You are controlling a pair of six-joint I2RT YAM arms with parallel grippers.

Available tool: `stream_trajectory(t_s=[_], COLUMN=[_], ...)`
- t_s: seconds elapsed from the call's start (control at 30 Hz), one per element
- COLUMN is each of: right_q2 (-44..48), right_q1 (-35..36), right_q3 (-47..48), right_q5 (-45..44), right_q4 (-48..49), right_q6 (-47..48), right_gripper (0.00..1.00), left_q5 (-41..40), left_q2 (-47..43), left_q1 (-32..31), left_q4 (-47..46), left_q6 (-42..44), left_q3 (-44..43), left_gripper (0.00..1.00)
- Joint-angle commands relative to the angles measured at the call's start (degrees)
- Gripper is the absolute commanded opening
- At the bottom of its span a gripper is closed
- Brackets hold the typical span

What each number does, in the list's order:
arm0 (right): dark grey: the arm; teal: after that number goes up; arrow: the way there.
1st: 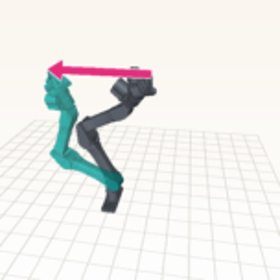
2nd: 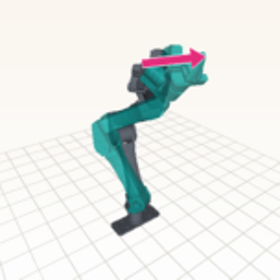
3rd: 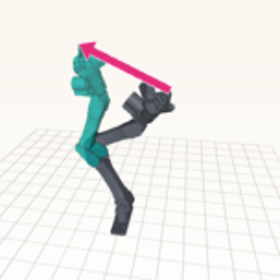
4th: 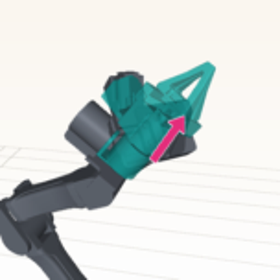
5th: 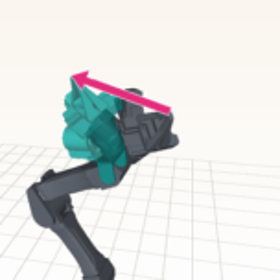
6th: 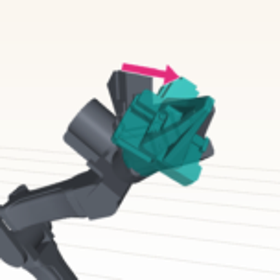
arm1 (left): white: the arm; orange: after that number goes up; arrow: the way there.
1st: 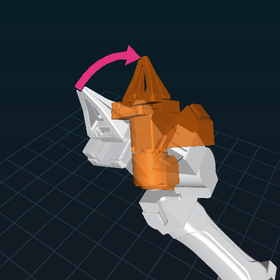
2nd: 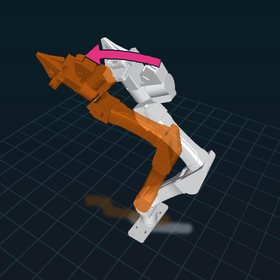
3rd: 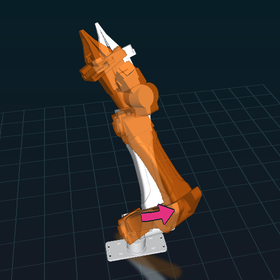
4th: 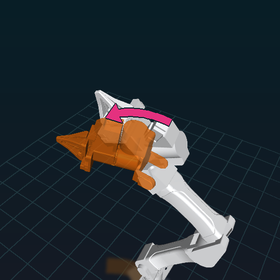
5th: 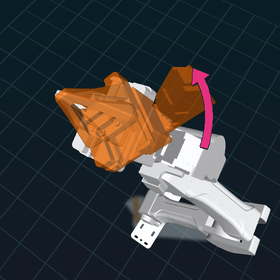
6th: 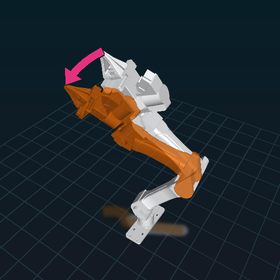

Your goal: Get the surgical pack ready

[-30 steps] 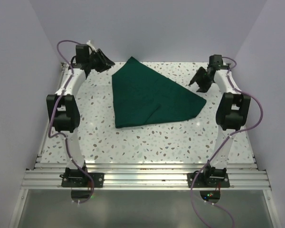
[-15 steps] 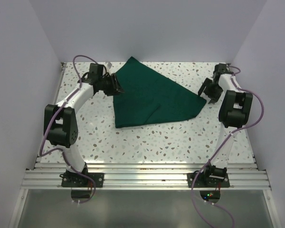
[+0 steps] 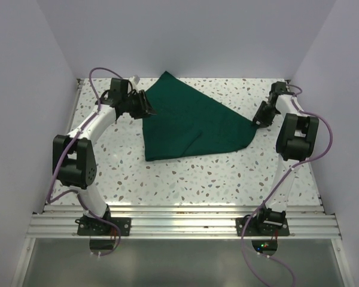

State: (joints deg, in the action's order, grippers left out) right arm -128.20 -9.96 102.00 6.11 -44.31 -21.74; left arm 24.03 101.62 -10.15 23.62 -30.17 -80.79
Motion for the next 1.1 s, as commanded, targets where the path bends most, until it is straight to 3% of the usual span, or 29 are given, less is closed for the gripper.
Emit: stream_trajectory(t_s=[0.0, 0.03, 0.07, 0.13, 0.33, 0.53, 0.83, 1.07], right_q2=[-0.65, -0.73, -0.65, 1.10, 9.80, 15.88, 6.24, -0.28], right_q1=[0.37, 0.38, 0.46, 0.99, 5.55, 16.18, 36.38, 44.58], right_q3=[-2.85, -2.85, -2.85, -3.03, -0.14, 8.55, 29.02, 32.82], right_q5=[3.91, 4.43, 4.79, 5.31, 4.53, 5.32, 11.20, 14.63], right_q4=[2.38, 2.39, 2.30, 2.39, -1.12, -5.07, -2.35, 2.04], right_q6=[0.03, -0.06, -0.32, -1.64, -5.15, -8.32, -11.84, -13.07], right_gripper=[0.30, 0.24, 0.10, 0.00, 0.00, 0.00, 0.00, 0.00], left_q5=[0.49, 0.14, -0.38, -3.28, -10.14, -12.26, -14.01, -14.89], left_q2=[-0.38, -0.29, -0.11, 0.06, 1.29, 1.12, -2.83, -3.89], left_q1=[0.13, 0.13, 0.13, 0.13, 0.48, 1.98, 2.77, 2.77], left_q4=[-0.33, 0.11, 0.64, 3.00, 9.59, 12.15, 11.81, 8.64], left_q6=[1.08, 1.17, 1.17, 1.87, 3.54, 3.98, 3.29, 1.52], left_q3=[-1.91, -2.00, -2.17, -3.14, -6.57, -5.78, 2.38, 10.38], left_gripper=[0.42, 0.42, 0.42, 0.42, 0.42, 0.43, 0.43, 0.42])
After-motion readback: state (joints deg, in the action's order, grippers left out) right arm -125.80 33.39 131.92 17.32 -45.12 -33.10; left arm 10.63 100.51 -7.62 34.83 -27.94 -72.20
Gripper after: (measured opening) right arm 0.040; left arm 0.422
